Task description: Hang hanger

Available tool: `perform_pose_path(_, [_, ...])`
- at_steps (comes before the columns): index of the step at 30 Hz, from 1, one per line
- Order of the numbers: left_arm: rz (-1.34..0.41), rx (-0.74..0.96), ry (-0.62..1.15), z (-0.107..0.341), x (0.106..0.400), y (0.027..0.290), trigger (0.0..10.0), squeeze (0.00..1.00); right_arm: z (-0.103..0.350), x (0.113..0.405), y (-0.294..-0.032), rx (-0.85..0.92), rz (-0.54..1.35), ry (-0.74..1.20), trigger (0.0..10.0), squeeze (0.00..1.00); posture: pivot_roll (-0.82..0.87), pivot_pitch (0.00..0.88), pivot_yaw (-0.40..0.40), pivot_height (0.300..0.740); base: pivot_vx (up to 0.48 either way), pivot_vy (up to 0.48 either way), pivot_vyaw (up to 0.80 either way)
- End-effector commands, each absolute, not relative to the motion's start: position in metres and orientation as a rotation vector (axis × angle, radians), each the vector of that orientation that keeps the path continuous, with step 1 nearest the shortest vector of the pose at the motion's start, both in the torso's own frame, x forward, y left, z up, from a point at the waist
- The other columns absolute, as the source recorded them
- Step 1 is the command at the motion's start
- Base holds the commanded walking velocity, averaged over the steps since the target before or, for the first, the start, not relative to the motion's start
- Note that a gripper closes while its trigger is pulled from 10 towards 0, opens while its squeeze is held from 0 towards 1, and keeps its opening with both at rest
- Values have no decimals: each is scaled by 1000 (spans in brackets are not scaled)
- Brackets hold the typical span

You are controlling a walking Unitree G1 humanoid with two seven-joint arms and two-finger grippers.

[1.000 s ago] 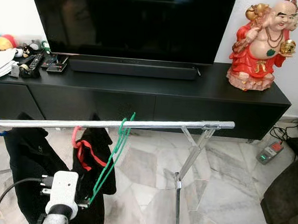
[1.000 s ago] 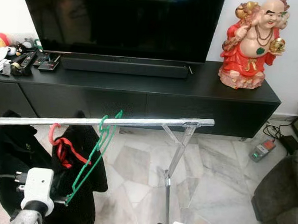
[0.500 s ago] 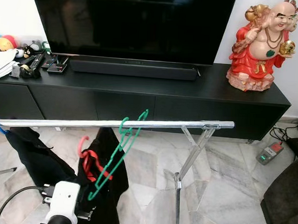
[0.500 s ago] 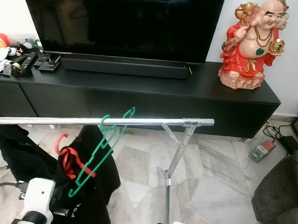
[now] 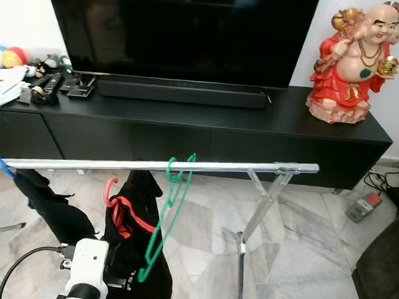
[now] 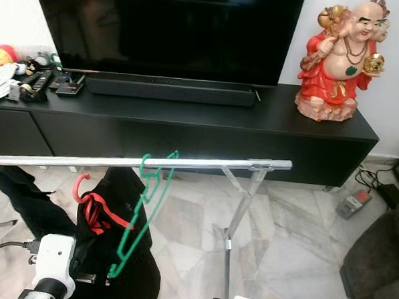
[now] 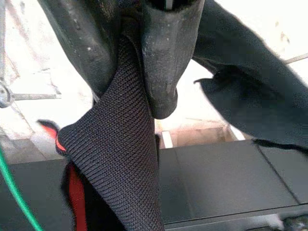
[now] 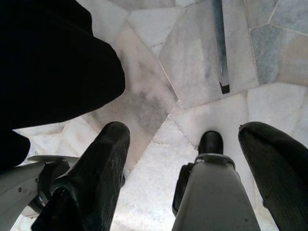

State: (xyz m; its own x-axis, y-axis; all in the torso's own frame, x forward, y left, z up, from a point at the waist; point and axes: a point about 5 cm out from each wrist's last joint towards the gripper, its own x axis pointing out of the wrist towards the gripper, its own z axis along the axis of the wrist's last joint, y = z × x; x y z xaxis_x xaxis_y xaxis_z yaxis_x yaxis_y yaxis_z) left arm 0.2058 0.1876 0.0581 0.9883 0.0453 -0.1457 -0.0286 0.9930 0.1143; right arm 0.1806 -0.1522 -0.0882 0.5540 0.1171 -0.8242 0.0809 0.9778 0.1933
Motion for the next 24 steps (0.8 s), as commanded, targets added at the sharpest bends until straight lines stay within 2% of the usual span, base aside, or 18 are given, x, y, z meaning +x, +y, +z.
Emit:
perform_pose_path(1, [56,117,154,59,204,194,10000,0,-90,178,-147,223,33,1001,10000,0,77,102,0,740,0,394,0])
perform_pose_path(17, [42,118,154,59,204,193,10000,0,-90,178,-150,214,-29,993,10000,0,77,102,0,740,0,379,0])
perform_pose_path(20, [37,116,155,59,204,193,10000,0,-90,178,-150,213,-27,992,10000,0,76,102,0,740,0,270,0])
perform_pose_path(24, [29,117,148,60,205,193,10000,0,-90,178,-149,210,-26,992,10000,0,77,102,1,740,0,0,0])
